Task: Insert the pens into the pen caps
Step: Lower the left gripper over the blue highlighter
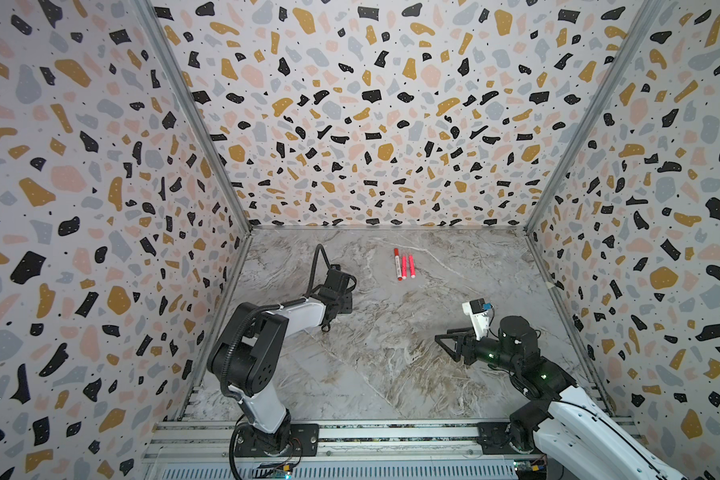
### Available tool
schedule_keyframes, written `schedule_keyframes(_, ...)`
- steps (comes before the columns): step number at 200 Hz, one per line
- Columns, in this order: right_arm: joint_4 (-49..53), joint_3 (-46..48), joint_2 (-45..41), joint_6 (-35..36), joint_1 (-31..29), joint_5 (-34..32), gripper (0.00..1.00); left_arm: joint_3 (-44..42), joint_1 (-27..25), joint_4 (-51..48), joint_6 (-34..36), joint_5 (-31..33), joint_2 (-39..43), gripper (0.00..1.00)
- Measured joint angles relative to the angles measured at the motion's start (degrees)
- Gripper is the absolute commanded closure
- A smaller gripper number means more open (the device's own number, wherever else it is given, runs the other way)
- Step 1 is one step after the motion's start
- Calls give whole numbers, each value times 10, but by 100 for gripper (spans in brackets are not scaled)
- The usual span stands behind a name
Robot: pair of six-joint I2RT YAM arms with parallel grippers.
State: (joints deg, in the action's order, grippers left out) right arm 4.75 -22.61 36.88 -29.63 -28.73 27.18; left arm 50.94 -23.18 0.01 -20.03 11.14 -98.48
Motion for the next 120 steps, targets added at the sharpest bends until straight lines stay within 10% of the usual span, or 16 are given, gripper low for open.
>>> schedule_keyframes(120,1,0,-2,-12,0,0,35,7,-15,1,18,-23,-35,65)
